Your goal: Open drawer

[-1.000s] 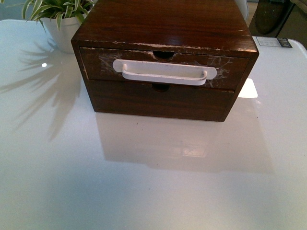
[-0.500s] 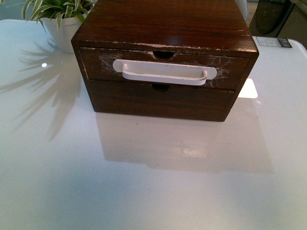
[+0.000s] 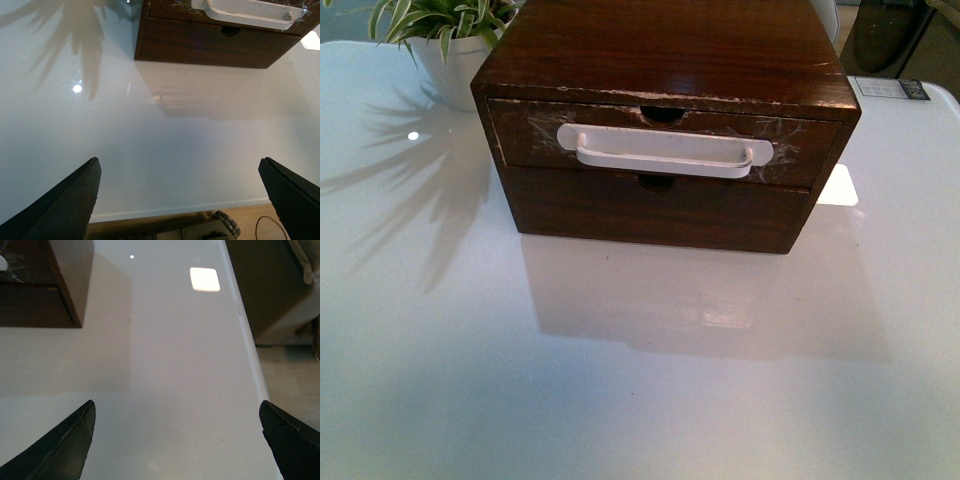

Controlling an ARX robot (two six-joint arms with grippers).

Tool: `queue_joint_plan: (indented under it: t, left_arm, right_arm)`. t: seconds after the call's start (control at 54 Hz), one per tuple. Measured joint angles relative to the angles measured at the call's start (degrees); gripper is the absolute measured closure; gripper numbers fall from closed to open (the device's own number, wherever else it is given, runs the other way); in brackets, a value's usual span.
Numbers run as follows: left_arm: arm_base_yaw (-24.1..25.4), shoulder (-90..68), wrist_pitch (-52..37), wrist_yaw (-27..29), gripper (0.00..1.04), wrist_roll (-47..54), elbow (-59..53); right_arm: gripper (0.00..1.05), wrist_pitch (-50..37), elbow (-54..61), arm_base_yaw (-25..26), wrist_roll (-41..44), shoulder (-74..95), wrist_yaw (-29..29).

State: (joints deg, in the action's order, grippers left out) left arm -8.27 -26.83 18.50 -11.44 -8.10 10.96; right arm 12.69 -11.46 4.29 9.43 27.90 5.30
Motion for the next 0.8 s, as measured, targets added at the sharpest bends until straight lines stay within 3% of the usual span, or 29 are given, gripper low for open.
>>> queue_joint_plan:
  t: [0.111,0.167,0.259,0.352,0.796]
  left_arm:
    - [-3.3,-6.8,-7.1,1.3,0.08,1.0,0.3]
    - [-6.2,-14.5,-15.3,2.3,0.08,2.9,1.0]
    - [-9.9,-27.8,-28.3,2.6,0.08,7.1,3.5]
    - [-11.9,-36.7,-34.6,1.7,0.08,10.8,6.3]
    - [-13.5,-61.7,-51.6,-6.6,0.08,27.7,15.8]
  right_arm:
    - [0.09,-8.6,-0.1,-0.1,6.1,7.8,-0.9]
    - [0.09,-16.2,-0.2,-1.0,11.1,14.8,-0.7]
    - [0.09,-29.2,-1.6,-4.7,20.8,28.2,-1.5]
    - [0.09,-35.9,-3.7,-7.4,26.6,36.3,-1.3]
    - [0.09,-43.7,-13.7,-21.6,43.1,57.5,-1.5]
